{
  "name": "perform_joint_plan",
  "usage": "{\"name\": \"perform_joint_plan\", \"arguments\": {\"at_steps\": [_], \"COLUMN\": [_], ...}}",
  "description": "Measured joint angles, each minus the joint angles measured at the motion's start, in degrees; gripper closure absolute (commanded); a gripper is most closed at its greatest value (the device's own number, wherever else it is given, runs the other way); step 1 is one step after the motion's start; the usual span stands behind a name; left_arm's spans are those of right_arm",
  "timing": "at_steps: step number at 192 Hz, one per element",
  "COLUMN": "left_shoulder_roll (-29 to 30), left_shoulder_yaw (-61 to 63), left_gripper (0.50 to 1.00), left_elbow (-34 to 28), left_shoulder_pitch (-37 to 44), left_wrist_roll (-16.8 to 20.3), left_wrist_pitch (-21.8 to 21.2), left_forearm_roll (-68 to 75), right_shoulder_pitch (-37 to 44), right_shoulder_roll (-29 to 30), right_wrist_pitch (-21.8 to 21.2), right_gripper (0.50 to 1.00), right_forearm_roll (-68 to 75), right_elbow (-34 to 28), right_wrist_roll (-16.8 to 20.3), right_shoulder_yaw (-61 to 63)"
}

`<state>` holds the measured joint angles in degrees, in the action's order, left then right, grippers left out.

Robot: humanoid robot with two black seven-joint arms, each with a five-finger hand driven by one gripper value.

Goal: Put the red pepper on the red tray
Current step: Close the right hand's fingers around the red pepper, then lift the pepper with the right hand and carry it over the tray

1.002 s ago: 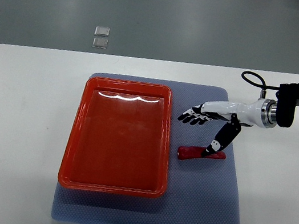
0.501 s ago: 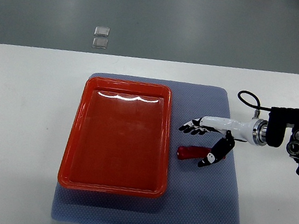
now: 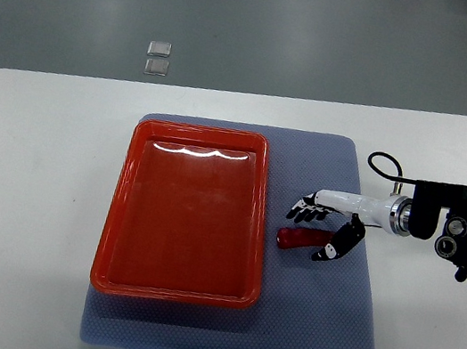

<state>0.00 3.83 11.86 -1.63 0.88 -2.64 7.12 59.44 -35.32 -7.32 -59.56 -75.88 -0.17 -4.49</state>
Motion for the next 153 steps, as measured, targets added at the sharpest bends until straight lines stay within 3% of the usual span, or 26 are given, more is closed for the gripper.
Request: {"name": "perform_joint_plan", "arguments": {"at_steps": [42,64,153], "left_shoulder_roll": [0.0,0.0,0.0], "left_shoulder_yaw": [0.02,-0.03,0.01], "left_gripper": [0.5,0.5,0.5], "left_elbow": [0.0,0.0,-0.02], "left_shoulder_pitch": [0.02,0.01,0.02], "left_wrist_roll": [0.0,0.0,0.0], "left_wrist_pitch": [0.0,0.0,0.0], "left_forearm_roll": [0.0,0.0,0.0], "right_shoulder_pitch": [-0.3,-0.33,8.72], "right_shoulder_roll": [0.18,0.23,-3.11], "right_wrist_pitch": [0.14,0.26,-1.77], "right_gripper": [0.924,1.0,1.0], "right_forearm_roll": [-1.41,-2.43,-1.46], "right_elbow": [0.5,1.06,0.22], "right_wrist_roll": [-0.14,-0.24,-0.54], "right_shoulder_yaw": [-1.01,-1.19,-0.48]}}
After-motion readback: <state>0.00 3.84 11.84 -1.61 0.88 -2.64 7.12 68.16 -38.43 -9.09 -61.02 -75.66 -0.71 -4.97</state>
